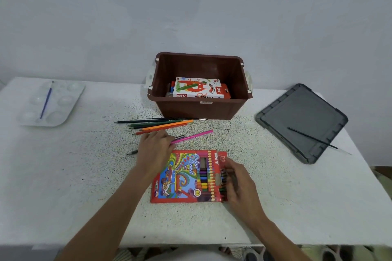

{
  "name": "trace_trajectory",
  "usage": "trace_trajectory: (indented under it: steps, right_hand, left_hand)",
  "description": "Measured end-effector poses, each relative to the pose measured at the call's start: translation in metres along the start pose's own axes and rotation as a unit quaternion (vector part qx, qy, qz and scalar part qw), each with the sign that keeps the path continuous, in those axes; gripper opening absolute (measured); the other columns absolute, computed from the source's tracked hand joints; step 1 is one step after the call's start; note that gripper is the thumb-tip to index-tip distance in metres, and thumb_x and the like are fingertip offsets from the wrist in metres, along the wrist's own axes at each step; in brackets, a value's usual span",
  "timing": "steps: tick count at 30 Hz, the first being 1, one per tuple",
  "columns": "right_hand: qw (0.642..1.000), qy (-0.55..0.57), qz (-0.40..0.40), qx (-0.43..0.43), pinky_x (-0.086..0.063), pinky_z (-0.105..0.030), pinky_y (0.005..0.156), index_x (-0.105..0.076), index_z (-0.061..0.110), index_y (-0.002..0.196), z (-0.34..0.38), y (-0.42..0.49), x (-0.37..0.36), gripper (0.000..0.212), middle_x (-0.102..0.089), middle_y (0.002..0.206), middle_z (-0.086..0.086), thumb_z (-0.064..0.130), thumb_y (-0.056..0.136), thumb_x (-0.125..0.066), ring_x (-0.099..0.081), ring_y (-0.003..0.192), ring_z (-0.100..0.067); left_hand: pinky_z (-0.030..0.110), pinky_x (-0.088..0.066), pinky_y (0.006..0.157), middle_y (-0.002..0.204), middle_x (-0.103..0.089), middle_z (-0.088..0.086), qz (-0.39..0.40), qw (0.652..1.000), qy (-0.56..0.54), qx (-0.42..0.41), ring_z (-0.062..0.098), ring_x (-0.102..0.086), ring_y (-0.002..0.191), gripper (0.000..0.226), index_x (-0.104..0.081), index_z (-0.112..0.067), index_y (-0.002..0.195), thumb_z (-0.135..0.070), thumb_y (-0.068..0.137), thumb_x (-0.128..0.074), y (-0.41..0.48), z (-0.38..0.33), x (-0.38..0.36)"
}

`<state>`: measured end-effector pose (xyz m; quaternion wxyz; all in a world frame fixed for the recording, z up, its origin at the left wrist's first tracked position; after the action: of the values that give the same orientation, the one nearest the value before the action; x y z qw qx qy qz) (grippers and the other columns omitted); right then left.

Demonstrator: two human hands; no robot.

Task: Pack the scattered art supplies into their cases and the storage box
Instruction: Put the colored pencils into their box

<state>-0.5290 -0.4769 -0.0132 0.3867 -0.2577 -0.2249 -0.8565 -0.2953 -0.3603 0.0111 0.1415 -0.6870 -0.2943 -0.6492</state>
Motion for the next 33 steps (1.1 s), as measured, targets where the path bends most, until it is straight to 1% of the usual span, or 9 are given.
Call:
trace_trajectory:
  steps: [5, 9, 13, 16, 20, 23, 27, 30, 33]
  right_hand:
    - [1.0, -0.003, 0.005, 0.0, -0.039, -0.012, 0.093, -0.042, 0.027, 0.14, -0.003, -0.001, -0.001, 0.047, -0.055, 0.125, 0.012, 0.015, 0.095, -0.042, -0.052, 0.117, -0.004]
    - [1.0, -0.002, 0.009, -0.002, -0.044, -0.02, 0.093, -0.044, 0.024, 0.14, -0.003, 0.0, -0.001, 0.046, -0.056, 0.126, 0.009, 0.029, 0.095, -0.037, -0.053, 0.117, -0.008]
    - [1.0, 0.0, 0.006, -0.007, -0.047, -0.029, 0.093, -0.047, 0.022, 0.139, -0.003, 0.001, -0.001, 0.043, -0.057, 0.126, 0.008, 0.025, 0.096, -0.04, -0.054, 0.117, -0.01]
    - [1.0, -0.005, 0.005, -0.01, -0.047, -0.028, 0.093, -0.047, 0.023, 0.139, -0.002, 0.0, 0.0, 0.045, -0.057, 0.124, 0.009, 0.016, 0.095, -0.045, -0.054, 0.116, -0.008]
    - [1.0, -0.005, 0.006, -0.009, -0.049, -0.033, 0.092, -0.049, 0.022, 0.137, -0.003, -0.001, 0.0, 0.042, -0.057, 0.124, 0.009, 0.024, 0.096, -0.04, -0.054, 0.116, -0.01]
    - [1.0, 0.002, 0.004, -0.007, -0.051, -0.036, 0.09, -0.05, 0.022, 0.135, -0.003, 0.0, 0.001, 0.04, -0.058, 0.123, 0.01, 0.019, 0.096, -0.042, -0.055, 0.114, -0.01]
    - [1.0, 0.013, 0.006, -0.009, -0.051, -0.035, 0.089, -0.051, 0.019, 0.135, -0.002, 0.001, 0.003, 0.04, -0.058, 0.122, 0.007, 0.019, 0.096, -0.043, -0.056, 0.114, -0.012]
    - [1.0, -0.018, 0.002, 0.013, -0.044, -0.026, 0.091, -0.053, 0.022, 0.131, 0.001, 0.003, 0.002, 0.036, -0.058, 0.119, 0.008, 0.026, 0.098, -0.04, -0.054, 0.112, -0.011]
    - [0.998, -0.04, -0.005, 0.041, -0.033, -0.011, 0.091, -0.056, 0.025, 0.126, 0.009, 0.006, 0.001, 0.03, -0.056, 0.114, 0.013, 0.026, 0.099, -0.044, -0.049, 0.109, -0.007]
  left_hand:
    - [0.034, -0.043, 0.089, 0.102, -0.066, -0.005, 0.071, 0.991, 0.117, 0.0, 0.018, -0.061, 0.101, 0.021, -0.07, -0.028, 0.108, -0.021, 0.092, -0.059, 0.013, -0.008, 0.013]
    - [0.035, -0.042, 0.092, 0.108, -0.066, 0.0, 0.086, 0.985, 0.15, -0.029, 0.02, -0.061, 0.103, 0.024, -0.068, -0.019, 0.11, -0.011, 0.089, -0.058, 0.008, -0.014, 0.011]
    - [0.033, -0.047, 0.083, 0.093, -0.069, -0.002, 0.086, 0.985, 0.142, -0.04, 0.019, -0.066, 0.087, 0.022, -0.072, -0.02, 0.098, -0.007, 0.084, -0.06, 0.005, -0.008, 0.012]
    - [0.034, -0.048, 0.082, 0.095, -0.07, 0.0, 0.064, 0.987, 0.142, -0.047, 0.021, -0.067, 0.089, 0.023, -0.07, -0.018, 0.1, -0.004, 0.086, -0.059, 0.005, -0.01, 0.015]
    - [0.035, -0.047, 0.09, 0.108, -0.066, 0.005, 0.057, 0.991, 0.116, -0.04, 0.024, -0.062, 0.104, 0.029, -0.063, -0.011, 0.114, -0.001, 0.087, -0.056, 0.006, -0.012, 0.014]
    - [0.04, -0.052, 0.083, 0.101, -0.069, 0.009, 0.048, 0.992, 0.103, -0.051, 0.027, -0.064, 0.094, 0.033, -0.065, -0.009, 0.108, 0.002, 0.077, -0.065, 0.003, -0.01, 0.006]
    - [0.035, -0.055, 0.067, 0.086, -0.069, 0.003, -0.022, 0.995, 0.031, -0.092, 0.02, -0.064, 0.076, 0.032, -0.068, -0.012, 0.099, -0.005, 0.07, -0.082, -0.005, -0.009, 0.003]
    - [0.026, -0.052, 0.056, 0.09, -0.064, -0.001, -0.069, 0.987, -0.108, -0.095, 0.013, -0.06, 0.071, 0.033, -0.066, -0.01, 0.114, -0.012, 0.082, -0.075, -0.019, -0.018, 0.018]
    - [0.018, -0.05, 0.064, 0.096, -0.06, -0.008, -0.049, 0.964, -0.258, -0.033, 0.003, -0.059, 0.076, 0.021, -0.066, -0.015, 0.112, -0.017, 0.091, -0.066, -0.03, -0.027, 0.029]
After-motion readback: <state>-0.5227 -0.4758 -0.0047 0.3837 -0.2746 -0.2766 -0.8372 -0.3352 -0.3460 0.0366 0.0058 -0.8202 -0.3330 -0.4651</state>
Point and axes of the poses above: each hand's wrist, its own y-axis towards the middle knuckle, its own x-axis out of the back of the hand, z = x × y, the point moved 4 cm from there along y, towards the middle knuckle
